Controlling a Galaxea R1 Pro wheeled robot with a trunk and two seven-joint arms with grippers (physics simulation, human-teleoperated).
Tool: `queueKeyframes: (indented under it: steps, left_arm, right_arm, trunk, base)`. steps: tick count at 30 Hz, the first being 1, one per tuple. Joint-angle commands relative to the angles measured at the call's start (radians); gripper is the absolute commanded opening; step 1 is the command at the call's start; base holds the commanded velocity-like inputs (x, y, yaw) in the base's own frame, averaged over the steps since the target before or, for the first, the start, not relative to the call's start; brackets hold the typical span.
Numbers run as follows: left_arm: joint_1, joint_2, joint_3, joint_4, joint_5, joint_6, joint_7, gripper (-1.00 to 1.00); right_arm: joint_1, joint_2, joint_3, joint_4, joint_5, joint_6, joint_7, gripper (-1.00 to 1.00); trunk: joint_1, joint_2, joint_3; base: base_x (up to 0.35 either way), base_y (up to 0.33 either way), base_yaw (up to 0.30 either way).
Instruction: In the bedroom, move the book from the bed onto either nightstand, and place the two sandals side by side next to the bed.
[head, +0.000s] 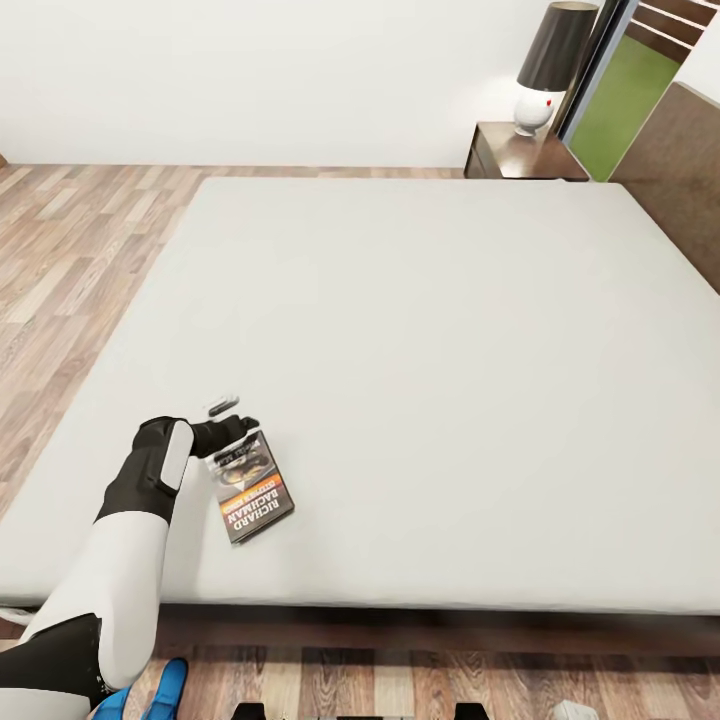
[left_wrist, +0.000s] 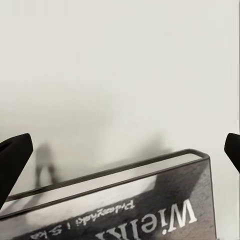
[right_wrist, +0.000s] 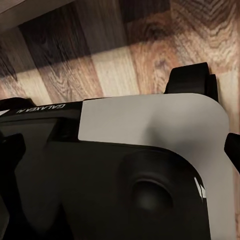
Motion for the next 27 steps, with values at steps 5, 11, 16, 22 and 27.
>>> queueKeyframes:
  steps: [5,11,16,22,27]
  left_arm:
    - [0.0,0.0,0.003,0.021,0.003,0.005,-0.002,1.0]
    - [0.0,0.0,0.003,0.021,0.003,0.005,-0.002,1.0]
    - [0.0,0.0,0.003,0.021,0.003,0.005,-0.002,1.0]
    - [0.0,-0.001,0.002,0.021,0.003,0.005,-0.002,1.0]
    - [0.0,-0.001,0.002,0.021,0.003,0.005,-0.002,1.0]
  right_arm:
    - [0.0,0.0,0.003,0.001,-0.01,0.002,0.004,1.0]
    - [0.0,0.0,0.004,0.001,-0.01,0.002,0.004,1.0]
    - [0.0,0.0,0.003,0.001,-0.01,0.002,0.004,1.0]
    - [0.0,0.0,0.003,0.001,-0.01,0.002,0.004,1.0]
    - [0.0,0.0,0.003,0.001,-0.01,0.002,0.004,1.0]
  trunk:
    - [0.0,0.0,-0.001]
    - [0.0,0.0,-0.001]
    - [0.0,0.0,-0.001]
    - [0.0,0.0,-0.001]
    - [0.0,0.0,-0.001]
  base:
    - [-0.182,0.0,0.0]
    - [-0.106,0.0,0.0]
    - [-0.015,0.0,0.0]
    - [-0.011,0.0,0.0]
    - [-0.172,0.0,0.0]
